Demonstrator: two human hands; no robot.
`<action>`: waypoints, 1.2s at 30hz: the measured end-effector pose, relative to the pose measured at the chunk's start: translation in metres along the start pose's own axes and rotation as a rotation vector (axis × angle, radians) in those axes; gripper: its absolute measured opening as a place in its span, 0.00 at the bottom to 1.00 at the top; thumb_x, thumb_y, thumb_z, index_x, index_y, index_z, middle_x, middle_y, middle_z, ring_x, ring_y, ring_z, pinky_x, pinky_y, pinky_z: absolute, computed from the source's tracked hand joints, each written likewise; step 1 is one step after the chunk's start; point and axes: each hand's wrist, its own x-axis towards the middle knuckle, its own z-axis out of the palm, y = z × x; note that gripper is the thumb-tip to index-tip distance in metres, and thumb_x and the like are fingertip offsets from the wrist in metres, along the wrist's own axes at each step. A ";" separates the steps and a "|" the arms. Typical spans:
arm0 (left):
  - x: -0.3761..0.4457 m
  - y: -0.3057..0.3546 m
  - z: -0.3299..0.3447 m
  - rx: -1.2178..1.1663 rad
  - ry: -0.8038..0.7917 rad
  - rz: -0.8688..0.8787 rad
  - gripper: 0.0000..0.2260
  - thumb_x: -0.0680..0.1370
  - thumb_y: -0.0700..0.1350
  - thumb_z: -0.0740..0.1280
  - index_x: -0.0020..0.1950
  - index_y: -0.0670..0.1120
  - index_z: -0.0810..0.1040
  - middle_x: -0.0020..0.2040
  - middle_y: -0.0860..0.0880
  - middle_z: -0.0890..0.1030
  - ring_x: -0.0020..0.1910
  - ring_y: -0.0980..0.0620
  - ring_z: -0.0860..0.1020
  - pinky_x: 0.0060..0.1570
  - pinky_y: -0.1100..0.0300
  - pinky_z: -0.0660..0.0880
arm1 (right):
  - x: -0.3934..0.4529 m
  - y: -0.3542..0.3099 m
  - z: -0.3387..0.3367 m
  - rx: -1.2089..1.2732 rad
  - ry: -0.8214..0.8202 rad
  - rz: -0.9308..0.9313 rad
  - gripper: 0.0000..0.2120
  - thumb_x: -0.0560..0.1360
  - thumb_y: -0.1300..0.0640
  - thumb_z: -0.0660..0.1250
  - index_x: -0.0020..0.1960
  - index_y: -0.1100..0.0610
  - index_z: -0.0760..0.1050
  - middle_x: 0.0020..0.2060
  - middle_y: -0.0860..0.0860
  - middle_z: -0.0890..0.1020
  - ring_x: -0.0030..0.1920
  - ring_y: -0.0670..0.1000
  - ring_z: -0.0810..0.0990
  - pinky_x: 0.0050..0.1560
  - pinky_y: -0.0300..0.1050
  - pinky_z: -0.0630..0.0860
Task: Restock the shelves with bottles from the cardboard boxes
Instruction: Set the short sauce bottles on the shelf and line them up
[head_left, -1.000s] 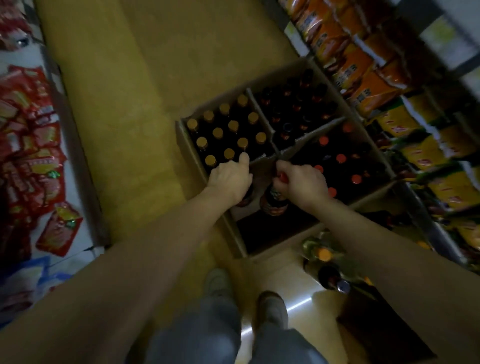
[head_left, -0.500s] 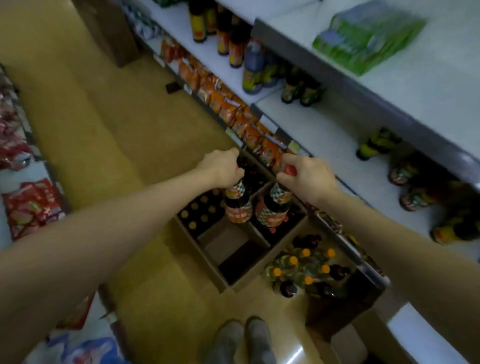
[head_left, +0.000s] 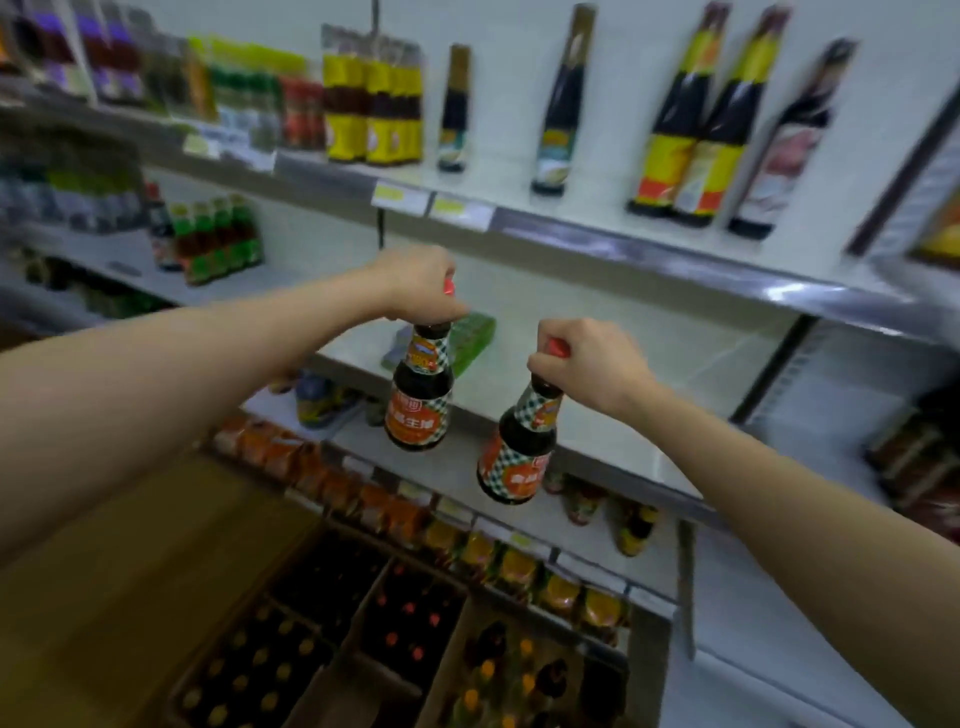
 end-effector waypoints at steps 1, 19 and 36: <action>0.006 0.018 -0.014 -0.004 0.026 0.039 0.12 0.77 0.50 0.64 0.38 0.45 0.68 0.36 0.45 0.73 0.34 0.45 0.74 0.27 0.58 0.66 | -0.005 0.007 -0.022 -0.007 0.036 0.026 0.10 0.74 0.51 0.64 0.42 0.58 0.74 0.38 0.55 0.79 0.42 0.58 0.76 0.40 0.50 0.73; -0.027 0.461 -0.072 -0.150 0.087 0.548 0.12 0.76 0.50 0.64 0.39 0.43 0.69 0.34 0.46 0.73 0.27 0.49 0.71 0.24 0.62 0.66 | -0.274 0.227 -0.301 -0.282 0.365 0.481 0.10 0.76 0.50 0.64 0.43 0.56 0.75 0.35 0.51 0.77 0.36 0.52 0.74 0.32 0.44 0.66; -0.033 0.712 -0.115 -0.360 0.407 0.787 0.15 0.75 0.50 0.64 0.33 0.45 0.66 0.31 0.49 0.67 0.32 0.51 0.64 0.30 0.59 0.59 | -0.409 0.363 -0.461 -0.444 0.631 0.627 0.12 0.74 0.49 0.64 0.45 0.59 0.77 0.39 0.55 0.78 0.41 0.56 0.75 0.41 0.49 0.72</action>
